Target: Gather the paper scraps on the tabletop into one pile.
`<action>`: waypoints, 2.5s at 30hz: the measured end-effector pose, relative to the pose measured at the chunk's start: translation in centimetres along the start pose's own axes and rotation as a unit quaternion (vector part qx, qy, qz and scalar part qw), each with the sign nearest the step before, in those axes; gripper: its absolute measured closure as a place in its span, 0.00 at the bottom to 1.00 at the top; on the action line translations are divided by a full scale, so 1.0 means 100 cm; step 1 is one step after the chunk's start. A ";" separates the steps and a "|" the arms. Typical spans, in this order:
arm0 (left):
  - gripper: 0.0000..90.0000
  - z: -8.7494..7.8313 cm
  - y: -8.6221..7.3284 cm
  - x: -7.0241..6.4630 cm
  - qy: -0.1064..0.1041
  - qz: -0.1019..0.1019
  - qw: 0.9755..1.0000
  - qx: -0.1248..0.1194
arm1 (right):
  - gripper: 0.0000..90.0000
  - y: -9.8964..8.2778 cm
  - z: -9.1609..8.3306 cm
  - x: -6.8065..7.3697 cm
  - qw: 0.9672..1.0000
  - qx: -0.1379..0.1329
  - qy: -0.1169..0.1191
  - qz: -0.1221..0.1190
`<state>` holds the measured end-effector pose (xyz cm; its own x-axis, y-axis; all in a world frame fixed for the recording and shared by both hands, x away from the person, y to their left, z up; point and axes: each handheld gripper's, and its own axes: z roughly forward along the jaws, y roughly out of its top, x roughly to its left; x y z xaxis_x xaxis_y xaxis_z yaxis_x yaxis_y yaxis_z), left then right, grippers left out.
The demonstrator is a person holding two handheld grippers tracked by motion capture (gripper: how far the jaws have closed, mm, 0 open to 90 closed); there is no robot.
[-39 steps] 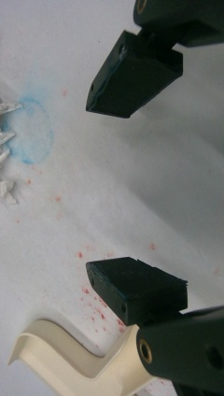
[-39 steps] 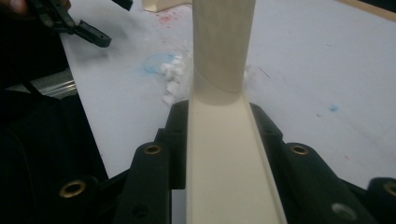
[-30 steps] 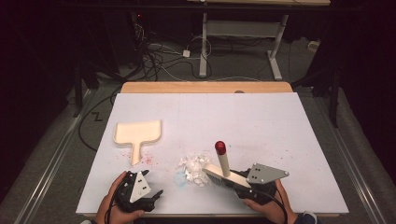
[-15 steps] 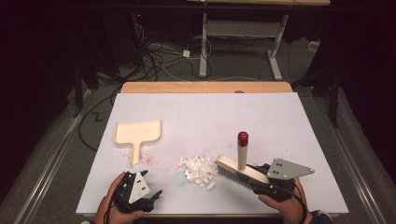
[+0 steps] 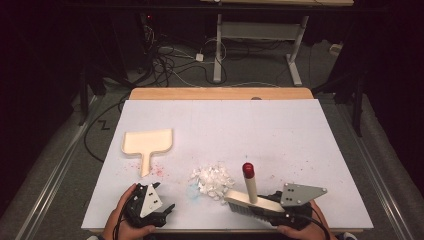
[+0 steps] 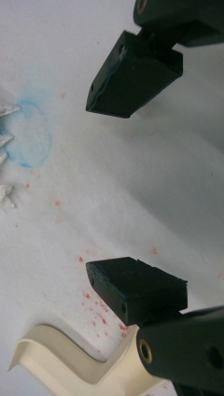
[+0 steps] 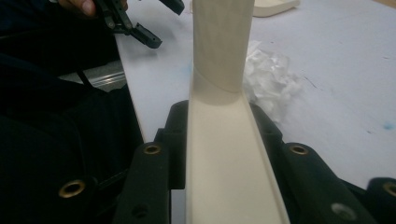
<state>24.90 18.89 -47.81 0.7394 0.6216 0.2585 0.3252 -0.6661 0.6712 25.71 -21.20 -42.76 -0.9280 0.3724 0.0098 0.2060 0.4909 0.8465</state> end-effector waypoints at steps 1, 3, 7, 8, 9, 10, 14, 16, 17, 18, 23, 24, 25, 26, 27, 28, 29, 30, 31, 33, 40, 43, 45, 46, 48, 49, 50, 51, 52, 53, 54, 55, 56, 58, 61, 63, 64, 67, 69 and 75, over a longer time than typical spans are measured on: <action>0.22 0.000 0.000 0.000 0.000 0.000 1.000 0.000 | 0.75 0.001 0.006 -0.001 1.000 -0.001 0.000 0.001; 0.22 0.001 0.000 0.000 -0.001 0.000 1.000 0.002 | 0.75 0.004 0.015 -0.002 1.000 -0.002 -0.006 -0.001; 0.22 0.002 0.000 0.000 -0.003 0.001 1.000 0.004 | 0.75 0.011 0.028 -0.010 1.000 -0.005 -0.019 -0.006; 0.22 0.002 0.000 0.000 -0.003 0.002 1.000 0.004 | 0.75 0.012 0.031 -0.012 1.000 -0.007 -0.024 -0.009; 0.22 0.002 0.000 0.000 -0.003 0.002 1.000 0.004 | 0.75 0.014 0.033 -0.014 1.000 -0.011 -0.021 -0.008; 0.22 0.002 0.000 0.000 -0.002 0.001 1.000 0.004 | 0.75 0.016 0.035 -0.015 1.000 -0.014 -0.023 -0.009; 0.22 0.002 -0.001 0.000 -0.002 0.000 1.000 0.003 | 0.75 0.022 0.037 -0.017 0.999 -0.022 -0.027 -0.013; 0.22 0.002 -0.001 -0.001 -0.003 0.000 1.000 0.004 | 0.75 0.023 0.034 -0.017 0.999 -0.026 -0.030 -0.014; 0.22 0.002 -0.001 -0.001 -0.003 0.001 1.000 0.004 | 0.75 0.024 0.031 -0.018 0.999 -0.030 -0.032 -0.012; 0.22 0.001 -0.001 -0.001 -0.003 0.002 1.000 0.004 | 0.75 0.024 0.028 -0.019 0.999 -0.034 -0.029 -0.008; 0.22 0.000 -0.001 0.000 0.000 -0.002 1.000 0.002 | 0.75 0.023 0.002 -0.020 0.998 -0.045 -0.034 -0.003; 0.22 0.000 -0.001 0.000 0.000 -0.002 1.000 0.002 | 0.75 0.021 -0.004 -0.020 0.998 -0.044 -0.037 0.003; 0.22 0.000 -0.001 0.000 0.000 -0.002 1.000 0.002 | 0.75 0.020 -0.010 -0.020 0.998 -0.040 -0.040 0.006; 0.22 0.000 -0.001 0.000 0.000 -0.002 1.000 0.002 | 0.75 0.018 -0.016 -0.021 0.998 -0.036 -0.046 0.011; 0.22 0.000 -0.001 0.000 0.000 -0.003 1.000 0.002 | 0.75 0.016 -0.021 -0.021 0.998 -0.032 -0.051 0.013; 0.22 0.000 -0.002 0.000 -0.001 -0.003 1.000 0.002 | 0.75 0.014 -0.028 -0.023 0.998 -0.028 -0.056 0.017; 0.22 0.000 -0.002 0.000 -0.001 -0.003 1.000 0.002 | 0.75 0.011 -0.033 -0.025 0.997 -0.027 -0.061 0.025; 0.22 0.001 -0.001 0.000 -0.001 -0.005 1.000 0.001 | 0.75 0.008 -0.039 -0.027 0.997 -0.026 -0.064 0.035; 0.22 0.001 -0.001 0.000 -0.001 -0.005 1.000 0.001 | 0.75 0.005 -0.045 -0.030 0.996 -0.024 -0.068 0.045; 0.22 0.001 0.000 0.000 -0.001 -0.001 1.000 0.004 | 0.75 -0.002 -0.053 -0.035 0.995 -0.016 -0.073 0.067; 0.22 0.004 0.003 0.000 -0.002 0.001 1.000 0.003 | 0.75 -0.017 -0.056 -0.054 0.990 0.026 -0.060 0.125; 0.22 0.005 0.003 0.000 -0.005 0.003 1.000 0.005 | 0.75 -0.020 -0.050 -0.064 0.989 0.036 -0.053 0.135; 0.22 0.006 0.003 0.000 -0.005 0.003 1.000 0.005 | 0.75 -0.020 -0.047 -0.073 0.987 0.040 -0.057 0.146; 0.22 0.006 0.003 0.000 -0.005 0.003 1.000 0.006 | 0.75 -0.019 -0.046 -0.079 0.986 0.046 -0.057 0.149; 0.22 0.007 0.003 0.000 -0.005 0.005 1.000 0.009 | 0.74 -0.019 -0.044 -0.090 0.985 0.054 -0.061 0.151; 0.22 0.007 0.003 0.000 -0.005 0.005 1.000 0.011 | 0.72 -0.018 -0.042 -0.095 0.985 0.059 -0.057 0.152; 0.22 0.008 0.003 -0.001 -0.004 0.005 1.000 0.011 | 0.71 -0.018 -0.039 -0.100 0.984 0.064 -0.058 0.153; 0.22 0.008 0.003 -0.001 -0.004 0.005 1.000 0.011 | 0.69 -0.018 -0.037 -0.105 0.983 0.070 -0.062 0.156; 0.22 0.008 0.003 -0.001 -0.005 0.004 1.000 0.010 | 0.68 -0.018 -0.034 -0.111 0.982 0.076 -0.060 0.161; 0.22 0.008 0.003 -0.001 -0.005 0.005 1.000 0.011 | 0.68 -0.019 -0.031 -0.115 0.982 0.082 -0.059 0.162; 0.22 0.008 0.003 -0.001 -0.004 0.006 1.000 0.012 | 0.67 -0.019 -0.029 -0.119 0.981 0.086 -0.060 0.161; 0.22 0.008 0.003 -0.001 -0.005 0.006 1.000 0.012 | 0.66 -0.019 -0.027 -0.123 0.981 0.090 -0.060 0.162; 0.22 0.008 0.003 -0.001 -0.005 0.007 1.000 0.013 | 0.65 -0.019 -0.026 -0.126 0.980 0.091 -0.059 0.165; 0.22 0.008 0.002 -0.001 -0.005 0.005 1.000 0.012 | 0.63 -0.019 -0.025 -0.133 0.980 0.091 -0.055 0.170; 0.22 0.008 0.002 -0.001 -0.005 0.006 1.000 0.013 | 0.56 -0.017 -0.027 -0.139 0.979 0.097 -0.069 0.164; 0.22 0.008 0.002 -0.001 -0.005 0.006 1.000 0.014 | 0.51 -0.016 -0.027 -0.143 0.977 0.107 -0.085 0.165; 0.22 0.008 0.002 -0.001 -0.005 0.007 1.000 0.014 | 0.50 -0.017 -0.027 -0.145 0.976 0.117 -0.092 0.159; 0.22 0.008 0.003 -0.001 -0.006 0.006 1.000 0.014 | 0.49 -0.018 -0.025 -0.152 0.977 0.120 -0.081 0.156; 0.22 0.009 0.003 -0.001 -0.007 0.004 1.000 0.012 | 0.48 -0.017 -0.024 -0.156 0.979 0.124 -0.075 0.143; 0.22 0.009 0.003 0.000 -0.007 0.007 1.000 0.010 | 0.43 -0.010 -0.017 -0.166 0.982 0.146 -0.065 0.105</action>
<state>25.53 18.32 -48.24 0.7522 0.6067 0.2571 0.3273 -0.6827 0.6533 40.41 -29.28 -42.89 -0.8122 0.5773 0.0834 0.4862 0.5911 0.6436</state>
